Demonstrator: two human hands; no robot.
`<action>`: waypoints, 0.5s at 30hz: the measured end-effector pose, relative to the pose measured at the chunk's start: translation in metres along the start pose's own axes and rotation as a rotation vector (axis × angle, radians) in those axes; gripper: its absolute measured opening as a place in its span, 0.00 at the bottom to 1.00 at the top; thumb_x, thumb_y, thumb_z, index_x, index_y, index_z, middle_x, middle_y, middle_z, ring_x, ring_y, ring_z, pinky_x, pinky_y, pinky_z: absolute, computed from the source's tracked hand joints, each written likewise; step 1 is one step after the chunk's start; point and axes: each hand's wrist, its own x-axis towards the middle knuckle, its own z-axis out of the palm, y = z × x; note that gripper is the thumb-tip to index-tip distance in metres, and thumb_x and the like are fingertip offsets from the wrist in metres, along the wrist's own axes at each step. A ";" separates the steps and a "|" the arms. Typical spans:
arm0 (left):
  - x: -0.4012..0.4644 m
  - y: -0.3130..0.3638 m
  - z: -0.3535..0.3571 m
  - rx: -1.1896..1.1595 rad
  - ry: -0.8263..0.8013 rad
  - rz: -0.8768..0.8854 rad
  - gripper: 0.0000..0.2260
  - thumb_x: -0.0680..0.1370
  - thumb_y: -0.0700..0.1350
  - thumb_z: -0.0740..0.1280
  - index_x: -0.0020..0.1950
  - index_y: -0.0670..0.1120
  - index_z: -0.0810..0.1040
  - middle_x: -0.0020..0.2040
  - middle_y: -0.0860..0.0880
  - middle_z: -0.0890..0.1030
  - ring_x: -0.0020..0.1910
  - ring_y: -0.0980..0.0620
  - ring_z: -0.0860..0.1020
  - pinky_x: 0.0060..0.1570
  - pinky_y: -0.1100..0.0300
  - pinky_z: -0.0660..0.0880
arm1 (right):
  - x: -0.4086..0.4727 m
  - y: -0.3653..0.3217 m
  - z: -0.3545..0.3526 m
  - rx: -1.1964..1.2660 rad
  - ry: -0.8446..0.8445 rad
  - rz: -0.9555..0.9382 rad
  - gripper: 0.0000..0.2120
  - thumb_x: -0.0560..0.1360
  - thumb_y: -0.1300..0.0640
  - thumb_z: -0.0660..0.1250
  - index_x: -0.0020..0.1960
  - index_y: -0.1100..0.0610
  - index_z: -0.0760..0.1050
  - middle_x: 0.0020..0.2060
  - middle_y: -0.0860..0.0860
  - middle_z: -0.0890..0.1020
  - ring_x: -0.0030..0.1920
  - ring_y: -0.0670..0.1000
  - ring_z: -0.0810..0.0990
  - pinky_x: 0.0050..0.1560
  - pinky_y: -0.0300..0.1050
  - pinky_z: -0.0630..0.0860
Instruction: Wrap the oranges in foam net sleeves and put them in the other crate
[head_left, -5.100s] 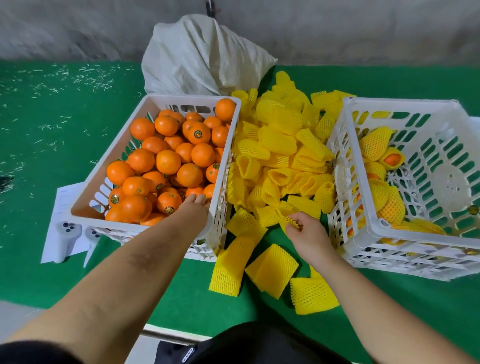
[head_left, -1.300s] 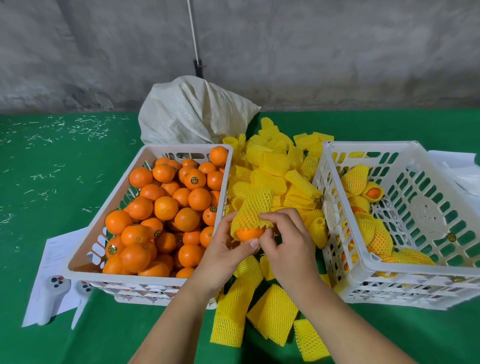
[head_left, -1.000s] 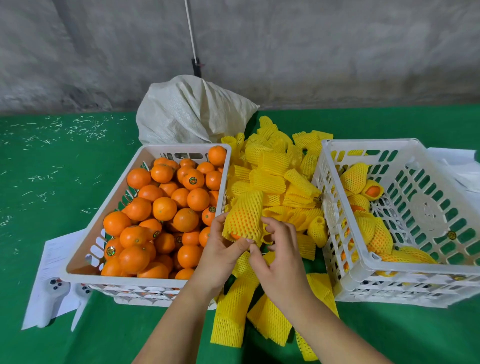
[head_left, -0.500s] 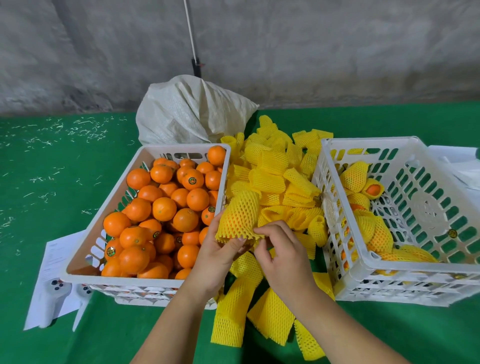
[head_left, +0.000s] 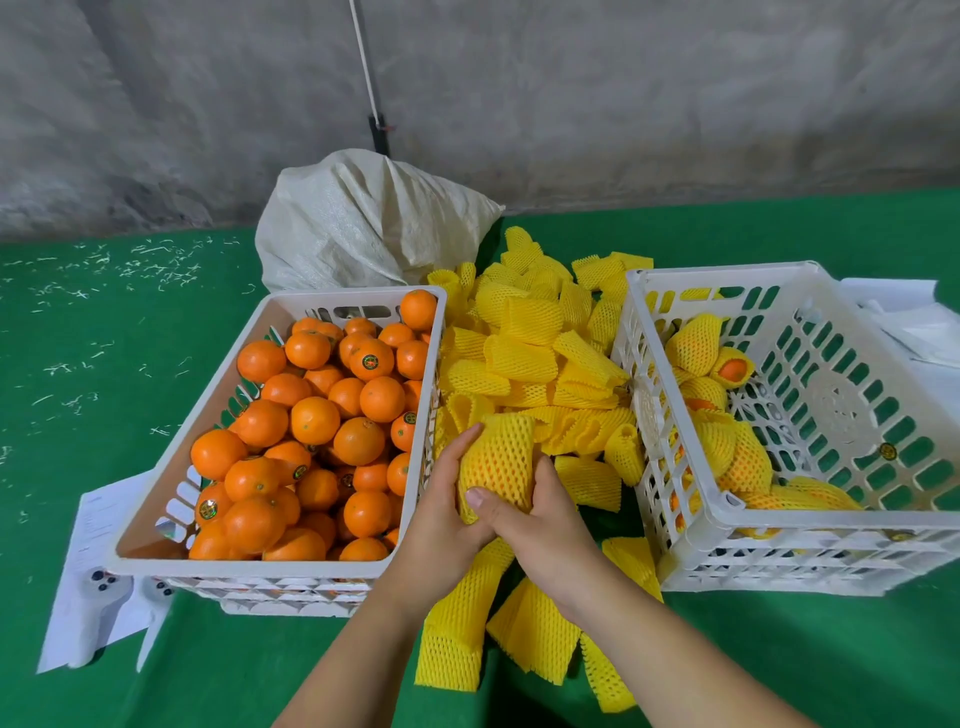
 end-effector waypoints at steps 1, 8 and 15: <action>0.000 0.001 0.000 0.017 0.010 0.000 0.37 0.79 0.45 0.76 0.81 0.63 0.61 0.73 0.78 0.64 0.74 0.75 0.63 0.66 0.77 0.64 | 0.000 0.002 -0.003 0.012 -0.015 -0.003 0.40 0.76 0.45 0.74 0.81 0.41 0.56 0.74 0.41 0.70 0.72 0.46 0.72 0.68 0.44 0.74; -0.003 0.014 -0.001 -0.345 0.080 -0.117 0.37 0.76 0.62 0.75 0.81 0.56 0.63 0.73 0.54 0.76 0.72 0.49 0.77 0.68 0.51 0.77 | -0.004 0.010 -0.021 -0.067 -0.173 -0.130 0.32 0.79 0.42 0.68 0.76 0.28 0.56 0.64 0.21 0.71 0.64 0.31 0.74 0.54 0.27 0.75; -0.003 0.023 -0.005 -0.398 -0.012 -0.091 0.32 0.81 0.48 0.74 0.82 0.55 0.63 0.74 0.49 0.77 0.73 0.46 0.76 0.70 0.50 0.76 | 0.005 0.016 -0.028 -0.425 0.154 -0.478 0.25 0.83 0.43 0.57 0.79 0.38 0.60 0.69 0.37 0.72 0.68 0.39 0.72 0.60 0.29 0.72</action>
